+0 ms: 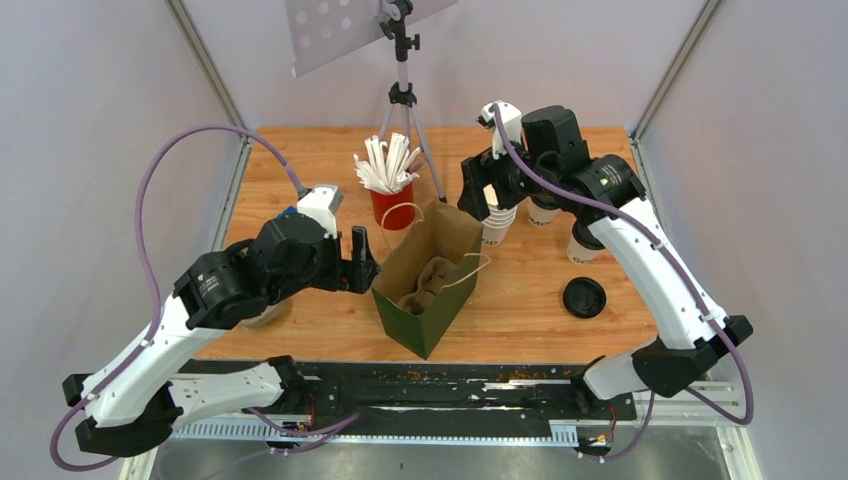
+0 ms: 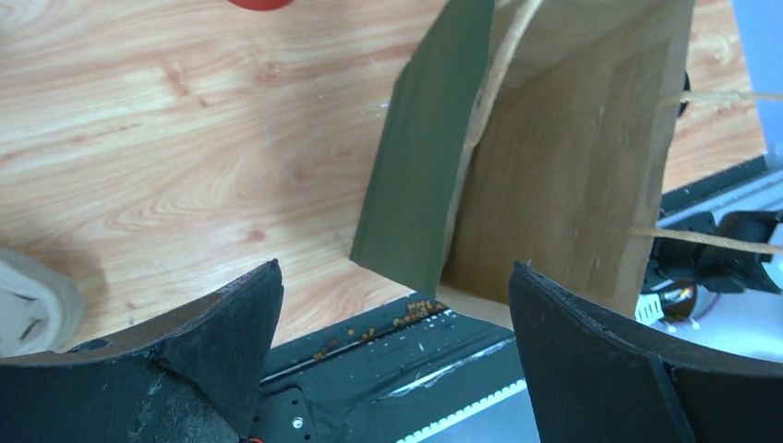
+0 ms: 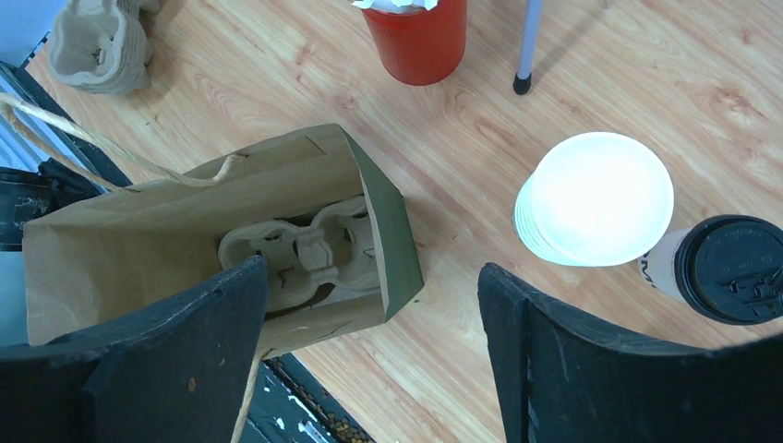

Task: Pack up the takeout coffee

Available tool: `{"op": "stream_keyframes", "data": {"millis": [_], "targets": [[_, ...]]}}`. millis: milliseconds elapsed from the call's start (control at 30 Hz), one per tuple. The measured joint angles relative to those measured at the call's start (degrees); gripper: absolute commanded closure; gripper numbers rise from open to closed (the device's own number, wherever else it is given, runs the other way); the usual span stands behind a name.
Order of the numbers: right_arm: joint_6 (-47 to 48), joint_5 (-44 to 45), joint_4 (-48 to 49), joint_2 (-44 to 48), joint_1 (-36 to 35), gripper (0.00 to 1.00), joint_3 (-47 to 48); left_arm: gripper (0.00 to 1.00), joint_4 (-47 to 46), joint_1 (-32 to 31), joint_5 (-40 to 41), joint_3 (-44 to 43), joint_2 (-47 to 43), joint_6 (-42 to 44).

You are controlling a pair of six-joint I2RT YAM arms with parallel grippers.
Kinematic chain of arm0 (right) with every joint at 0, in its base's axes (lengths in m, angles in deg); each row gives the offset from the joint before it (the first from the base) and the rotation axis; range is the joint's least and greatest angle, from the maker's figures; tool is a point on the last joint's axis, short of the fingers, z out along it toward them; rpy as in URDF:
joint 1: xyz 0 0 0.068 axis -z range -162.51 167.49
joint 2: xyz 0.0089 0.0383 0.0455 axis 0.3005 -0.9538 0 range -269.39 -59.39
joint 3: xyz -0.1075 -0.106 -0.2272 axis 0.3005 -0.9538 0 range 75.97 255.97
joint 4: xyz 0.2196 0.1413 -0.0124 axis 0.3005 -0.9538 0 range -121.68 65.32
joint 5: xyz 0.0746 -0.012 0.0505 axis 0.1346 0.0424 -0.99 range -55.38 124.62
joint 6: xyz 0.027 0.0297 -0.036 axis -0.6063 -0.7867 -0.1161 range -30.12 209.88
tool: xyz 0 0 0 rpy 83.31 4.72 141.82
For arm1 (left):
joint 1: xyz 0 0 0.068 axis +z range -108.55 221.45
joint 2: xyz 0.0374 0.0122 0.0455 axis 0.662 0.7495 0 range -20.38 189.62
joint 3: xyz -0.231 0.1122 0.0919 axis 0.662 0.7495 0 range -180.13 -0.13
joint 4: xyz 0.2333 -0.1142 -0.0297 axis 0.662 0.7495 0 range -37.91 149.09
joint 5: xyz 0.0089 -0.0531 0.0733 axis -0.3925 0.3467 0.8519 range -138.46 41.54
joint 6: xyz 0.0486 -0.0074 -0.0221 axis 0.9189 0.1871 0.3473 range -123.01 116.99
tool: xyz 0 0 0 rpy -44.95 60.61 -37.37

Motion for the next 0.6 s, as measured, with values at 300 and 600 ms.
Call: {"op": "stream_keyframes", "data": {"millis": [300,600], "targets": [[-0.2,-1.7,-0.2,-4.3,0.0,0.26,1.0,0.02,-2.8,0.0,-5.6,2.5,-1.0,0.1],[-0.2,-2.1,-1.4,-8.6,0.0,0.32,4.9,0.00,0.8,0.0,0.9,3.0,-4.1,0.2]]}}
